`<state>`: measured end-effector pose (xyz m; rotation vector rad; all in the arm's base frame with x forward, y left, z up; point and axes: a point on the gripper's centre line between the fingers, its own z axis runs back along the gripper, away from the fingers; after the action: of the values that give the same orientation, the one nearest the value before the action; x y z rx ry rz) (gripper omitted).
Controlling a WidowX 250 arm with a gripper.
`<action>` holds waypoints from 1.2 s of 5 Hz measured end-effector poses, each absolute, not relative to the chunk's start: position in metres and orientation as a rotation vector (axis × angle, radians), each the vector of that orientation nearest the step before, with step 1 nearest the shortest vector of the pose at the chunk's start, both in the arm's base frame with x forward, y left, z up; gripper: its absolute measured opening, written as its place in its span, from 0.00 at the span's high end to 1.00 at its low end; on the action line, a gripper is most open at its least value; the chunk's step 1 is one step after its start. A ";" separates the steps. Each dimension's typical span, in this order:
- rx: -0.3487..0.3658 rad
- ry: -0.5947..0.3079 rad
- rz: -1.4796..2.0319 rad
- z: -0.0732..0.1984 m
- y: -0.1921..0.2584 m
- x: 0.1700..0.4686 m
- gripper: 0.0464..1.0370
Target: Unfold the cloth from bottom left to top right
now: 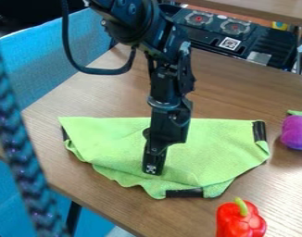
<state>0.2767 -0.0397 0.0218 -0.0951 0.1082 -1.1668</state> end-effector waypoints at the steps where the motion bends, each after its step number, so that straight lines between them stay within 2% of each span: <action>1: -0.110 0.107 -1.177 0.022 -0.041 0.276 0.98; 2: -0.158 0.100 -1.162 0.026 -0.039 0.273 0.99; 4: -0.234 -0.018 -1.069 0.059 -0.017 0.291 1.00; 6: -0.233 -0.089 -0.950 0.081 0.015 0.318 1.00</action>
<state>0.3184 0.0150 0.0813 -0.2329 -0.0891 -0.9505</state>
